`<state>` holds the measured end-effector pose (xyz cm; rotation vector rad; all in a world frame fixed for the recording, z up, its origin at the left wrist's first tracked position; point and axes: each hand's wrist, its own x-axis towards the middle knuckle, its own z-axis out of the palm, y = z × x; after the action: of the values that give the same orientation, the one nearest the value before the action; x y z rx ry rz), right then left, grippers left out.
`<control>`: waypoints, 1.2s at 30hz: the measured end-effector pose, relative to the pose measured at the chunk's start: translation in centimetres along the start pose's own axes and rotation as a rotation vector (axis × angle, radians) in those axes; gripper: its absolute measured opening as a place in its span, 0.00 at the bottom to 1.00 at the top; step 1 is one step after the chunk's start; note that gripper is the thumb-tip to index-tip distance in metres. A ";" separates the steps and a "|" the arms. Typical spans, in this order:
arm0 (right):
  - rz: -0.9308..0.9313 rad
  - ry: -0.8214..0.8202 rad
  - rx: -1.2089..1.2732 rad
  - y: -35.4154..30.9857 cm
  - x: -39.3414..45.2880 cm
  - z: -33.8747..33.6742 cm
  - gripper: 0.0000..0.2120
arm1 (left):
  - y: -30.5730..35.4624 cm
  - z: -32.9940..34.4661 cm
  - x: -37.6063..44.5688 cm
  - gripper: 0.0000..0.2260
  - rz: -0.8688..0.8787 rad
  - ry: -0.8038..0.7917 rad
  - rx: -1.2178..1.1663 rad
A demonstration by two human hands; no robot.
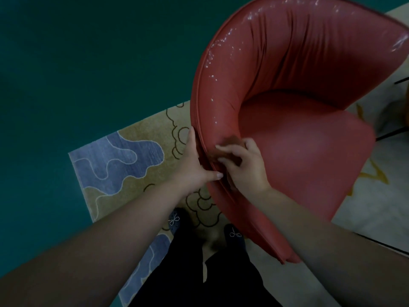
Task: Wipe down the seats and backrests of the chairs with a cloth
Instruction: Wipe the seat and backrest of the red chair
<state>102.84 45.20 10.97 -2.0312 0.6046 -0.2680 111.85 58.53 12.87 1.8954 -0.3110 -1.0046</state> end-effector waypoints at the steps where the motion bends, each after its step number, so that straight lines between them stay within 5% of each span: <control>1: 0.004 0.029 -0.005 -0.5 1.6 0.5 0.14 | 0.1 -0.2 0.2 0.60 0.008 -0.007 -0.004; 10: 0.004 0.044 -0.013 -0.7 -0.7 1.1 0.16 | 0.3 -2.0 1.8 0.57 0.042 -0.047 0.001; 17: 0.121 0.232 0.001 -2.9 7.3 3.0 0.14 | 0.5 -2.4 2.9 0.58 0.043 -0.050 0.047; 22: 0.029 0.126 0.020 -2.0 1.3 2.1 0.17 | 0.9 -3.0 3.9 0.55 0.062 -0.026 0.049; 29: 0.011 0.258 -0.069 -2.9 9.2 3.2 0.14 | 1.3 -4.2 5.8 0.57 0.038 -0.082 -0.023; 36: -0.058 0.123 -0.088 -2.2 5.0 2.1 0.18 | 2.2 -5.2 6.8 0.54 0.037 -0.090 -0.034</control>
<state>108.71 45.13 11.51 -2.1306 0.6441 -0.4097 120.52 56.66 12.36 1.8109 -0.3774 -1.0661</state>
